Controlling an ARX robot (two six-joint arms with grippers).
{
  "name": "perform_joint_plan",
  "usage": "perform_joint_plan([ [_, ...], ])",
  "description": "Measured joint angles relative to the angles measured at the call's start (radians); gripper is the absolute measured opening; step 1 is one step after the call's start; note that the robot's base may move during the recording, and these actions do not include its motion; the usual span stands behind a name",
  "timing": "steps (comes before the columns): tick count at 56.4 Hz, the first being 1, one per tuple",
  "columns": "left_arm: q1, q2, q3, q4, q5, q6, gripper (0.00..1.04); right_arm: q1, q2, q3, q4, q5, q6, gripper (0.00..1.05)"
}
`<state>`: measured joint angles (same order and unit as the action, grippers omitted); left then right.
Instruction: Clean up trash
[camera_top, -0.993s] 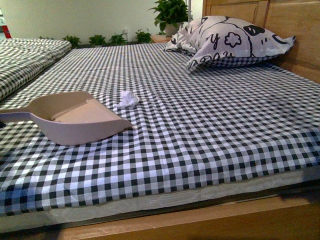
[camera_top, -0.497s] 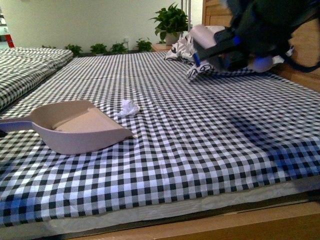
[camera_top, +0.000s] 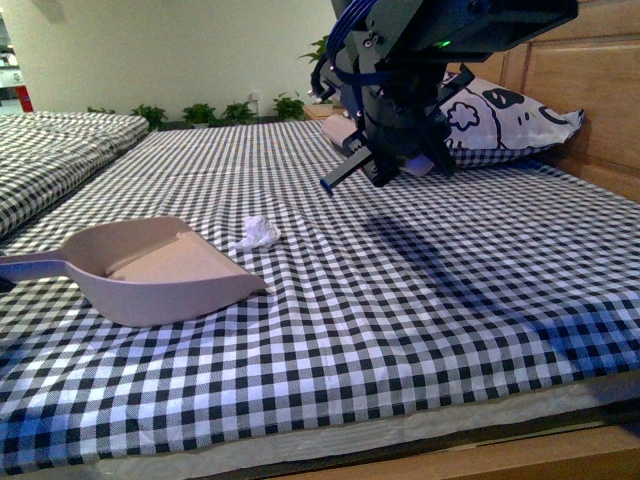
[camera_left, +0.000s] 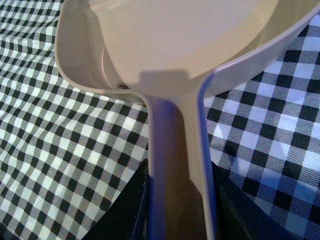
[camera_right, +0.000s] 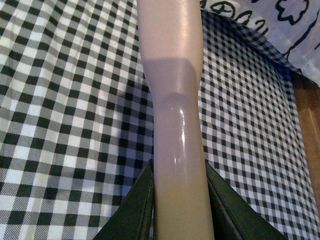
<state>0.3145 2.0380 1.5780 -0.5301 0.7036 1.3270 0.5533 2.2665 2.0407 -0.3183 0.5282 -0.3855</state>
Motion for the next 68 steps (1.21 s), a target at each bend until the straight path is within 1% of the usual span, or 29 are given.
perform_joint_plan([
  [9,0.0,0.0,0.0,0.0,0.0,0.0,0.29,0.013,0.074,0.071,-0.01,0.02,-0.045,0.21],
  [25,0.0,0.0,0.0,0.0,0.0,0.0,0.29,0.017,0.179,0.19,0.0,0.106,-0.192,0.21],
  [32,0.0,0.0,0.0,0.0,0.0,0.0,0.29,0.02,0.202,0.22,-0.059,0.089,-0.21,0.21],
  [38,0.0,0.0,0.0,0.0,0.0,0.0,0.29,0.035,0.218,0.233,-0.167,0.019,-0.185,0.21],
  [43,0.0,0.0,0.0,0.0,0.0,0.0,0.29,0.062,0.219,0.236,-0.274,-0.089,-0.093,0.21],
  [48,0.0,0.0,0.0,0.0,0.0,0.0,0.29,0.083,0.203,0.236,-0.324,-0.186,-0.025,0.21],
  [54,0.0,0.0,0.0,0.0,0.0,0.001,0.29,0.11,0.163,0.231,-0.383,-0.344,0.064,0.21],
  [57,0.0,0.0,0.0,0.0,0.0,0.001,0.29,0.124,0.126,0.225,-0.399,-0.469,0.122,0.21],
  [59,0.0,0.0,0.0,0.0,0.0,0.001,0.29,0.131,0.101,0.223,-0.399,-0.525,0.166,0.21],
  [62,0.0,0.0,0.0,0.0,0.0,0.001,0.29,0.135,0.074,0.218,-0.393,-0.554,0.185,0.21],
  [68,0.0,0.0,0.0,0.0,0.0,0.001,0.29,0.129,0.019,0.21,-0.387,-0.552,0.222,0.21],
])
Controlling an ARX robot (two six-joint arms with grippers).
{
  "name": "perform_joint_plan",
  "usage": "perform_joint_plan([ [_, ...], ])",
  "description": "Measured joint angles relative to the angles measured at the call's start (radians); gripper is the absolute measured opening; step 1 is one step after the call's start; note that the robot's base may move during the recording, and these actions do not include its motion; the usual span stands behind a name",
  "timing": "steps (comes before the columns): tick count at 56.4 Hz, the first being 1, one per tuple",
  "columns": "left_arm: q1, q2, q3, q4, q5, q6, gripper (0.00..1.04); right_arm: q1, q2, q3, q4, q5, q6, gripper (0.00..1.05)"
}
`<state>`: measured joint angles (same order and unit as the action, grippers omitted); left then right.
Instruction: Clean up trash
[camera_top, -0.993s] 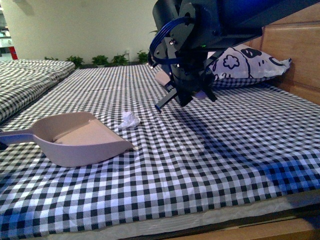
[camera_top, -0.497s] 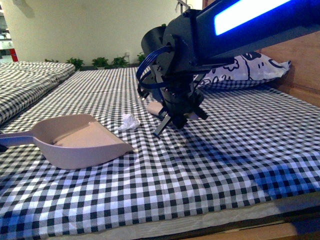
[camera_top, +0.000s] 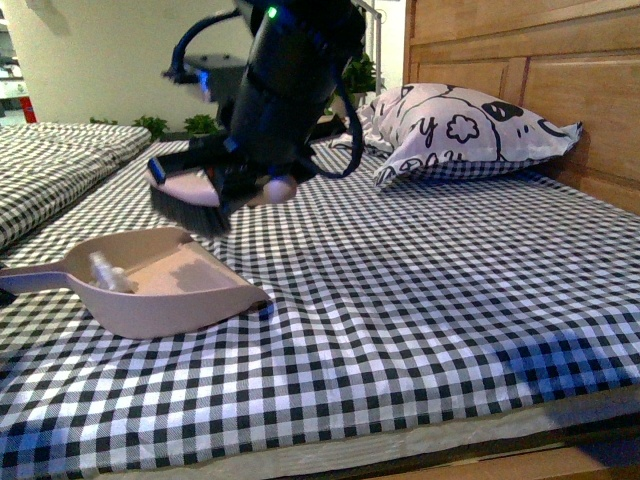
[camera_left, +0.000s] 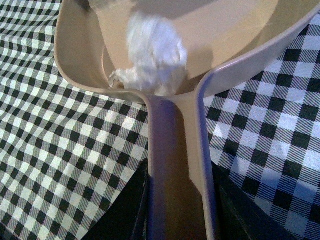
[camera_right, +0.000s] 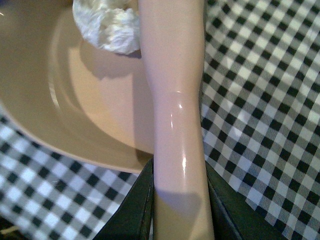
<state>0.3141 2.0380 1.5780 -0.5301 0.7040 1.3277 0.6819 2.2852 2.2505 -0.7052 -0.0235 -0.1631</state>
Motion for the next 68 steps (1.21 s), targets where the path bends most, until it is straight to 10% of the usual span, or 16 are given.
perform_joint_plan([
  [38,0.001,0.027,0.071,-0.15,0.059,0.034,0.29,-0.41,-0.383,-0.493,0.397,0.159,0.043,0.21],
  [53,-0.002,-0.034,0.05,0.129,0.22,-0.164,0.29,-0.519,-0.546,-0.584,0.426,0.104,0.07,0.21],
  [68,0.006,-0.159,-0.013,0.76,-0.026,-0.769,0.29,-0.548,-0.712,-0.711,0.457,0.06,0.106,0.21],
])
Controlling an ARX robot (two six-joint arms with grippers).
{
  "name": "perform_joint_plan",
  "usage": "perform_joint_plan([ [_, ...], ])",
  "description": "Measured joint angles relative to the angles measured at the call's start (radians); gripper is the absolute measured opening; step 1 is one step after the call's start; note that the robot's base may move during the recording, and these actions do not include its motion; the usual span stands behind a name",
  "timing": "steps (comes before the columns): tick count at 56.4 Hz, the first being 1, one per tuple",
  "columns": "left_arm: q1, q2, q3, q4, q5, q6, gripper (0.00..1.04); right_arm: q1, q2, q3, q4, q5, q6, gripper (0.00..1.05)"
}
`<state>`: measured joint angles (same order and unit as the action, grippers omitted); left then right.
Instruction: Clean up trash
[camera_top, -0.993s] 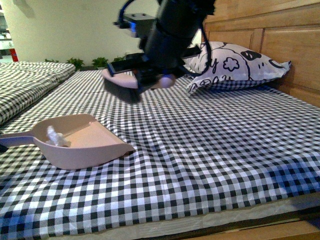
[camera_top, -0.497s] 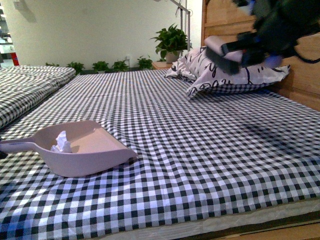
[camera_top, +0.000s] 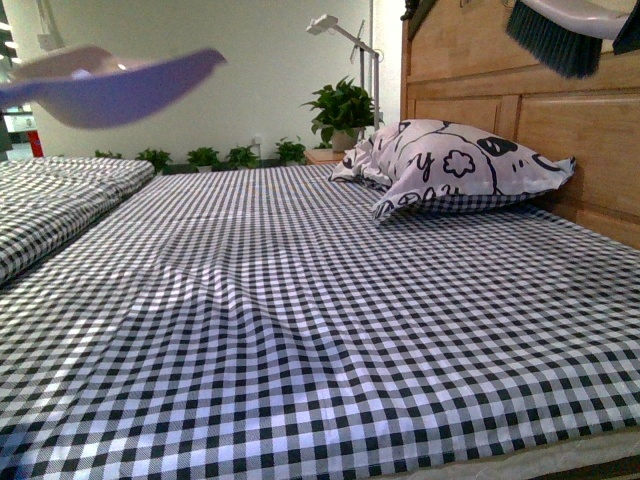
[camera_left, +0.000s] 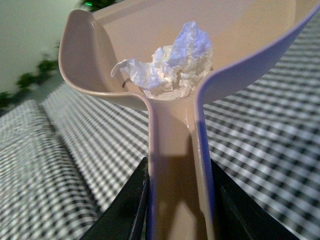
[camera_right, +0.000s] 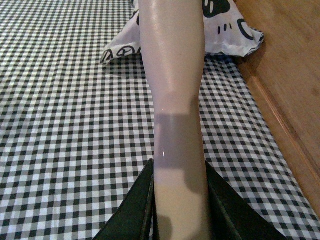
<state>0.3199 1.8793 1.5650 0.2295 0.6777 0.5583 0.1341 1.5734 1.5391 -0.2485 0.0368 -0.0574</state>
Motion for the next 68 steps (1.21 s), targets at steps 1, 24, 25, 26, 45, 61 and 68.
perform_joint_plan([
  [1,0.001,-0.004,-0.002,0.032,-0.032,-0.045,0.29,-0.002,-0.011,-0.008,0.0,0.0,0.004,0.21],
  [24,0.015,-0.337,-0.331,0.249,-0.48,-0.507,0.29,-0.047,-0.347,-0.207,-0.009,-0.023,0.021,0.21],
  [25,0.014,-0.346,-0.339,0.249,-0.483,-0.51,0.29,-0.05,-0.354,-0.212,-0.009,-0.023,0.021,0.21],
  [26,0.013,-0.372,-0.363,0.249,-0.489,-0.52,0.29,-0.058,-0.376,-0.227,-0.006,-0.025,0.021,0.21],
  [45,-0.017,-0.597,-0.63,0.294,-0.514,-0.568,0.29,-0.157,-0.598,-0.378,0.002,-0.163,0.064,0.21],
  [61,-0.055,-0.739,-0.84,0.319,-0.526,-0.575,0.29,-0.204,-0.71,-0.417,-0.043,-0.225,0.108,0.21],
  [68,-0.059,-0.765,-0.889,0.32,-0.541,-0.592,0.29,-0.204,-0.737,-0.42,-0.052,-0.23,0.111,0.21],
])
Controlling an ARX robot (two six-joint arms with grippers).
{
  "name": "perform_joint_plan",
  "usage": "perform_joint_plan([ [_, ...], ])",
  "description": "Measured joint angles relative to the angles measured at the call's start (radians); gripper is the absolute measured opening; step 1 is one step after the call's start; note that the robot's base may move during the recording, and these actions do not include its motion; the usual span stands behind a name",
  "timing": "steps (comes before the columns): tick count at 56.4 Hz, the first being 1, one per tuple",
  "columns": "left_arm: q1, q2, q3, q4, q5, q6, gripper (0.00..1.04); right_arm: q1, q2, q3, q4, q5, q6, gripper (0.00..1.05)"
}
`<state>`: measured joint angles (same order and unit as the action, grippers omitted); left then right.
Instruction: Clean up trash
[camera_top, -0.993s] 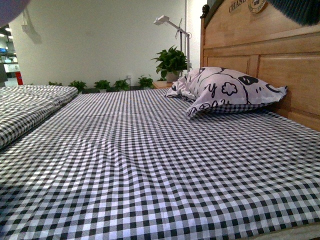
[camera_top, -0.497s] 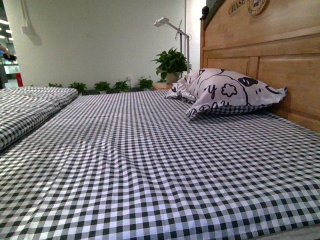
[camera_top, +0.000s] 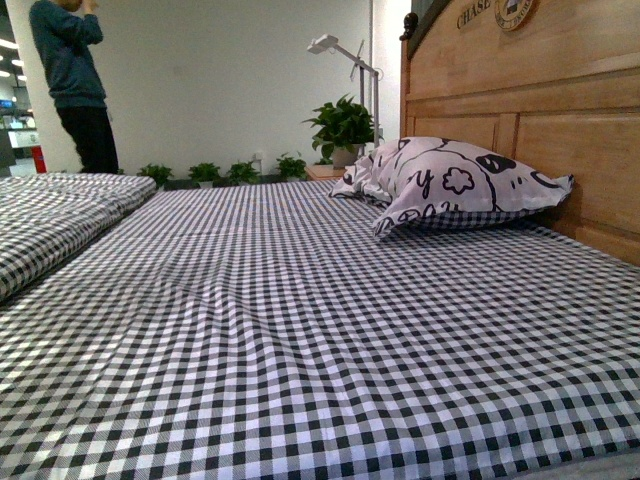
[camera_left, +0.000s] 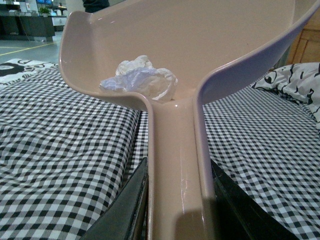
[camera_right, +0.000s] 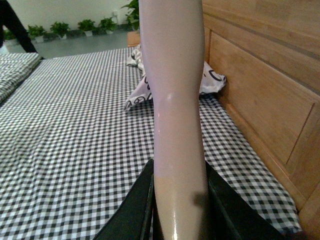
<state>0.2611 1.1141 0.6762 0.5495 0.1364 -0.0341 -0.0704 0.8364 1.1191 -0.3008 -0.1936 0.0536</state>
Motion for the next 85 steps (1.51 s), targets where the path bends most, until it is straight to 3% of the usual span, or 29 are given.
perform_joint_plan([
  [85,-0.002,-0.008,-0.036,0.004,0.002,-0.032,0.29,0.021,-0.009,0.0,-0.021,0.024,-0.001,0.21],
])
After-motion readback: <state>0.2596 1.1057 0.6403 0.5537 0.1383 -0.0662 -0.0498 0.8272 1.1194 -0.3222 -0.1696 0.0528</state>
